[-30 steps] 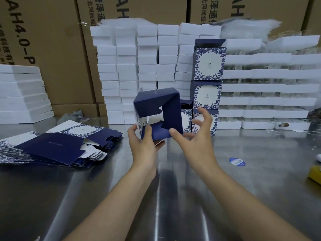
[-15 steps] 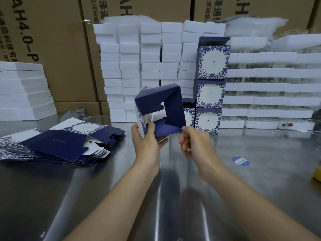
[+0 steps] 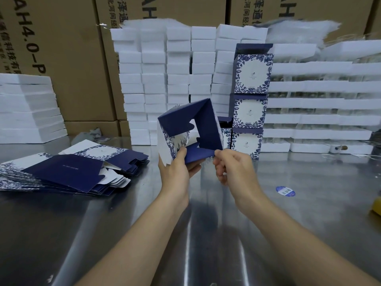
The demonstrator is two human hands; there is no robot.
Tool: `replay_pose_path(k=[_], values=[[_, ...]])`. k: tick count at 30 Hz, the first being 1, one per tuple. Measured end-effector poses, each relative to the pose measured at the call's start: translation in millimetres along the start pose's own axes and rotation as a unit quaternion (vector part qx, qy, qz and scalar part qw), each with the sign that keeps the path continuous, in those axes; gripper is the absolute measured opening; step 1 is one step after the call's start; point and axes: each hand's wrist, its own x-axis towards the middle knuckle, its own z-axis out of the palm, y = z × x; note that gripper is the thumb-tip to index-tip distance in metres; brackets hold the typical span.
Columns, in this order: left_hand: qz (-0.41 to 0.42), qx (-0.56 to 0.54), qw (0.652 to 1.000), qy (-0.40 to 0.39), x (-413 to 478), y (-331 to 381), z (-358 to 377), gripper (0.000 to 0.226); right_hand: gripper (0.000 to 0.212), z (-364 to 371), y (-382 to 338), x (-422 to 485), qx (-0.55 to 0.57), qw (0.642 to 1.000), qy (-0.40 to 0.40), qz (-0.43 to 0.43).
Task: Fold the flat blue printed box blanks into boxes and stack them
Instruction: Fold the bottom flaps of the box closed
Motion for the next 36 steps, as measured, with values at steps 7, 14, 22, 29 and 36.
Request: replay_pose_path(k=[7,14,22,29,36], values=[[0.008,0.018,1.000,0.004,-1,-1,1,0.060,0.045,1,3,2,0.003,0.999,0.041,0.011],[-0.060,0.029,0.995,-0.072,-7,-1,5,0.064,0.040,-1,4,5,0.029,0.994,0.094,0.042],[-0.113,0.108,0.976,-0.150,-16,-6,8,0.032,0.033,1,3,2,0.044,0.995,0.059,0.071],[-0.079,0.126,0.980,-0.130,-19,-3,7,0.033,0.038,4,1,-1,0.046,0.995,0.009,0.087],[-0.065,0.160,0.977,-0.126,-20,-3,7,0.041,0.037,6,3,-2,0.071,0.989,-0.003,0.130]])
